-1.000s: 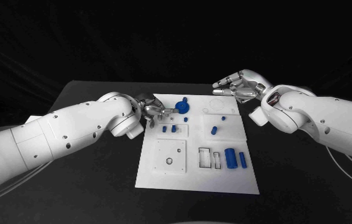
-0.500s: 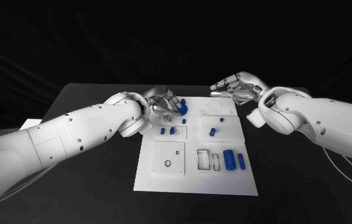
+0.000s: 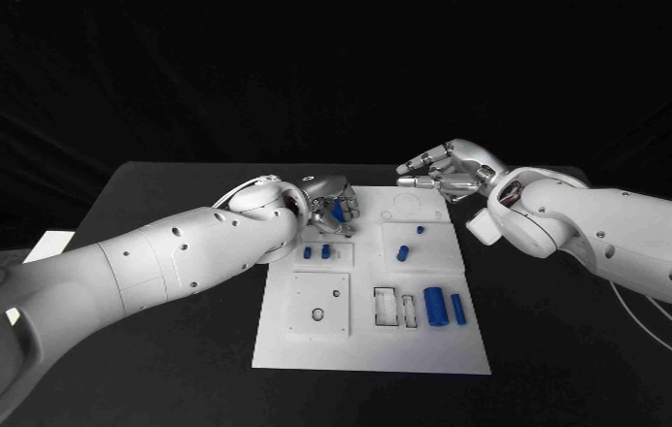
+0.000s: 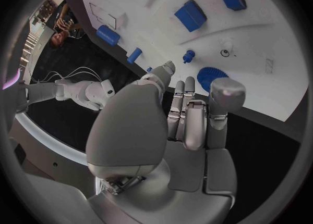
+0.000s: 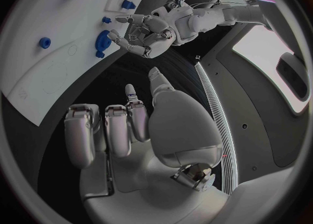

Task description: Assemble the parts on the task board

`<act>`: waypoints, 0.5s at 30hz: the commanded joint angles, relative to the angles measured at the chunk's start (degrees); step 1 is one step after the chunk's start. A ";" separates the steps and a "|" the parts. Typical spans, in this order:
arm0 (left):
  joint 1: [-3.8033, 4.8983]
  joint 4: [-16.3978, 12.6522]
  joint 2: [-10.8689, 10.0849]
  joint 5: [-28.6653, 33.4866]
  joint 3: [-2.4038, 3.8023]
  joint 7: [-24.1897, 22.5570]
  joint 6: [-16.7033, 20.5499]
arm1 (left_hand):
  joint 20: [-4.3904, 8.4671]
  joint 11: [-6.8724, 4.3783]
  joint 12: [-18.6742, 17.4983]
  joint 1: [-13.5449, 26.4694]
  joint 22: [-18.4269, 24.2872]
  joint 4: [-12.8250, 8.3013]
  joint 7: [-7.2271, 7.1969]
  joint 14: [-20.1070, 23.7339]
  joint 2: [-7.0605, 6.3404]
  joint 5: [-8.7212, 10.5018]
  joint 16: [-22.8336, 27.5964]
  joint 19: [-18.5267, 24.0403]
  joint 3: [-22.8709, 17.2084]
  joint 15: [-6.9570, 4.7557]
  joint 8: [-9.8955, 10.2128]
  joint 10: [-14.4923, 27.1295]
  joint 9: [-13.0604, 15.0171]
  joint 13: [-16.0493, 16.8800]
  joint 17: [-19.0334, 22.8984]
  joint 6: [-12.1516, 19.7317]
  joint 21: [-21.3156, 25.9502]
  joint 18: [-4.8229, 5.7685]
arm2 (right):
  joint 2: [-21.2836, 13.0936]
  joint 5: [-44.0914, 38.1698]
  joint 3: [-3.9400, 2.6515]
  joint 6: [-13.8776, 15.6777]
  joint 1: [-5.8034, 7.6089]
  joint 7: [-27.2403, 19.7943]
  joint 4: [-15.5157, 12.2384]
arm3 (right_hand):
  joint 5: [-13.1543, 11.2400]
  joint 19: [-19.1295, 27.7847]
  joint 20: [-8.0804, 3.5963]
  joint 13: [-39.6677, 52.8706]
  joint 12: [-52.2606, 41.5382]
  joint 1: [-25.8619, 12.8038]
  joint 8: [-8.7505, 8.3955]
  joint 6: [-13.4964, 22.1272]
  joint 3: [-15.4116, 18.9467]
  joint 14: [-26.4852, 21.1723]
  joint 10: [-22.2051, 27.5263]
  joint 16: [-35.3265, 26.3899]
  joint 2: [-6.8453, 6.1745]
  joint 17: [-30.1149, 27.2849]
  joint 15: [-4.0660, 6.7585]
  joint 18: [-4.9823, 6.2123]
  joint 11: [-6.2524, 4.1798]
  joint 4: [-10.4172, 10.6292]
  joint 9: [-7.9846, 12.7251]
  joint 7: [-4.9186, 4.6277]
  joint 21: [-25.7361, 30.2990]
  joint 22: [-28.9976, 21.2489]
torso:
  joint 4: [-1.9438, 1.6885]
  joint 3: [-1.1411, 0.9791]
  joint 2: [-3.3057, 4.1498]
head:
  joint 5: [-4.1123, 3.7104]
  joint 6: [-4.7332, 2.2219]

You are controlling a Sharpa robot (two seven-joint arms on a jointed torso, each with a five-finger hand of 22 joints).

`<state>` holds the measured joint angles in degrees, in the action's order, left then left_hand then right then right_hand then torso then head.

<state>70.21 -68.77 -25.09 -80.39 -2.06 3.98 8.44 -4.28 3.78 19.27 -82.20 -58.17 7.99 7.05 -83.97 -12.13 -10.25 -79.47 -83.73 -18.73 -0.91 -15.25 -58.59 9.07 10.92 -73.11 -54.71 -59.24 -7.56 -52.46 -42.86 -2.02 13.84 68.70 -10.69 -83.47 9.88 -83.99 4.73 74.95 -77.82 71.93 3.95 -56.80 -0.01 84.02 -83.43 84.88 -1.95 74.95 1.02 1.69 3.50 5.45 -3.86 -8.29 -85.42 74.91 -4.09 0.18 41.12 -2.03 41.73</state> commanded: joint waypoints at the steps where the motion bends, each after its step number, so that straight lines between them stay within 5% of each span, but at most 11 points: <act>1: -0.01 0.45 0.80 -6.16 -0.07 1.61 -3.13 | 0.18 -0.18 -0.39 0.57 -0.02 -0.22 -0.13 -2.76 0.06 0.29 0.32 -1.05 -0.28 -0.58 0.33 -0.81 -0.17 -0.48 0.69 -0.69 -0.05 0.98 | 0.12 -0.03 0.00 -0.72 -0.05 -0.69 -0.07 | 0.32 -2.19 0.14 7.81 0.29 -0.17 0.00 0.34 0.33 3.98 0.25 -0.22 0.52 6.64 -0.05 0.36 -0.03 0.05 -0.09 -0.14 0.17 5.37 | 0.16 0.02 0.29 | -0.04 -0.11; 15: -0.31 2.63 3.24 -7.75 -0.28 3.76 -4.55 | 0.66 -0.65 -2.54 0.19 1.50 -0.82 -0.49 -2.94 0.89 0.19 0.10 -1.25 -2.20 -0.94 1.52 -4.25 -0.69 -2.71 1.47 -3.39 1.53 0.65 | 0.27 -0.04 0.00 -0.69 -0.05 -0.74 -0.17 | 0.32 -2.19 0.14 7.81 0.29 -0.17 0.00 0.34 0.33 3.98 0.25 -0.22 0.52 6.64 -0.05 0.36 -0.03 0.05 -0.09 -0.14 0.17 5.37 | 0.21 -0.01 0.42 | -0.20 -0.07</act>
<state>69.93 -66.25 -22.05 -86.61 -2.35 6.61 5.60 -4.07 3.14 17.04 -81.92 -56.73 7.13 6.53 -83.97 -11.85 -10.25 -79.38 -83.94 -20.70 -1.34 -13.94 -62.33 8.46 8.29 -71.69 -57.85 -58.06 -7.57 -52.26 -42.84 -2.01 13.84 68.68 -10.78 -83.55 9.87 -83.99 4.73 74.95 -77.82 71.93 3.95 -56.80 -0.01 84.02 -83.43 84.88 -1.95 74.94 1.02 1.69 3.50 5.45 -3.86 -8.29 -85.42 74.95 -3.85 0.19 41.57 -2.17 41.57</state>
